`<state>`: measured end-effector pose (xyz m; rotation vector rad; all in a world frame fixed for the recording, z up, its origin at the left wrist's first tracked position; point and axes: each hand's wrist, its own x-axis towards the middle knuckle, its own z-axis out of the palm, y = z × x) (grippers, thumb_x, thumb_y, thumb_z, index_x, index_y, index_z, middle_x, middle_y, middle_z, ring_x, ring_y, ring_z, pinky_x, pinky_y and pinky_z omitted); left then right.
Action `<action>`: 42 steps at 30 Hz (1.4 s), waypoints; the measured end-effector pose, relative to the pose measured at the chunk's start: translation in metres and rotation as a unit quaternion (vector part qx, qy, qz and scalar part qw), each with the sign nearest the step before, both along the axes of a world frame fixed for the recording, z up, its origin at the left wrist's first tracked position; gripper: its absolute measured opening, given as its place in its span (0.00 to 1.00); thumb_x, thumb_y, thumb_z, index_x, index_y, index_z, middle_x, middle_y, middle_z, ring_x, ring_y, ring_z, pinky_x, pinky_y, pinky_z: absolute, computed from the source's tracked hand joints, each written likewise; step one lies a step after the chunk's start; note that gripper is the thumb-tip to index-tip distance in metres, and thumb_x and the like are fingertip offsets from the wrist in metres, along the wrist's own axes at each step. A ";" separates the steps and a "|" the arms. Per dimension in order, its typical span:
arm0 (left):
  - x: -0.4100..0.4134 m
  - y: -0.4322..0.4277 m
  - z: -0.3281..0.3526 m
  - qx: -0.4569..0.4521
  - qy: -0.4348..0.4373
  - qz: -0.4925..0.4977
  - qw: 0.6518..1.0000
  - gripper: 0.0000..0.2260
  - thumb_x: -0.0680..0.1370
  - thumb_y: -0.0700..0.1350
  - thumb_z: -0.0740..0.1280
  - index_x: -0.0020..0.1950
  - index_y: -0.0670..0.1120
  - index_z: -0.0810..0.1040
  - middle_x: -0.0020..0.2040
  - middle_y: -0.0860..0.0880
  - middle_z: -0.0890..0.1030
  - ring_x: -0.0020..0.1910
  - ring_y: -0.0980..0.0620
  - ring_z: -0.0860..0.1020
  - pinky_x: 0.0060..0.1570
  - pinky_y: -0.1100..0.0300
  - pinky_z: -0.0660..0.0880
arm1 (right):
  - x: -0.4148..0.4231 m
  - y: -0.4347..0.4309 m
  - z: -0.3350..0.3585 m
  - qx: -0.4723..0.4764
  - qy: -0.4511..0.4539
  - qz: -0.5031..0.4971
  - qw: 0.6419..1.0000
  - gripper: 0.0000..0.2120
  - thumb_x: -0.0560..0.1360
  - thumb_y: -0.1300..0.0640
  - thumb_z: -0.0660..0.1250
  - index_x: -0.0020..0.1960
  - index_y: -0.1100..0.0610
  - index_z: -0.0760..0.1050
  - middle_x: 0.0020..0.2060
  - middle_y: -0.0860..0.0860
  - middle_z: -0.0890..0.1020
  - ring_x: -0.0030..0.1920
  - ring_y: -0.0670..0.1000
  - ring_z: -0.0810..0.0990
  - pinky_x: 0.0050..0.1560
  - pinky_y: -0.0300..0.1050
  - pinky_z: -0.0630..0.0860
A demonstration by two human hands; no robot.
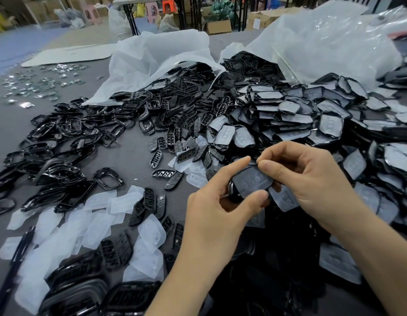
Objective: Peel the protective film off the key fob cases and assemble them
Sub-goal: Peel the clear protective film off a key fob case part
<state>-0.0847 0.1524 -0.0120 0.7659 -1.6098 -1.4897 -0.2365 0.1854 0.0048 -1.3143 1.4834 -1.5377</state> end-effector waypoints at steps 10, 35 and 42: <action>0.000 0.000 0.004 0.074 0.060 -0.023 0.995 0.16 0.78 0.32 0.63 0.54 0.52 0.80 0.47 0.42 0.84 0.42 0.47 0.85 0.38 0.66 0.79 | 0.001 0.000 -0.002 -0.006 0.023 -0.018 1.000 0.07 0.73 0.66 0.69 0.43 0.55 0.79 0.33 0.46 0.81 0.28 0.40 0.77 0.32 0.29 0.72; -0.009 0.013 0.014 0.107 0.170 -0.016 0.979 0.13 0.72 0.37 0.66 0.47 0.53 0.85 0.41 0.45 0.85 0.38 0.47 0.85 0.38 0.65 0.79 | 0.037 0.007 -0.003 0.071 -0.245 -0.041 0.966 0.22 0.64 0.36 0.64 0.34 0.54 0.84 0.29 0.55 0.84 0.29 0.49 0.83 0.28 0.36 0.77; -0.004 0.009 0.009 0.068 0.110 -0.024 0.991 0.13 0.76 0.39 0.67 0.52 0.56 0.84 0.42 0.47 0.85 0.40 0.46 0.85 0.38 0.62 0.80 | 0.034 0.006 0.001 0.056 -0.154 -0.051 0.985 0.25 0.72 0.40 0.61 0.32 0.59 0.81 0.24 0.51 0.79 0.24 0.48 0.77 0.25 0.35 0.72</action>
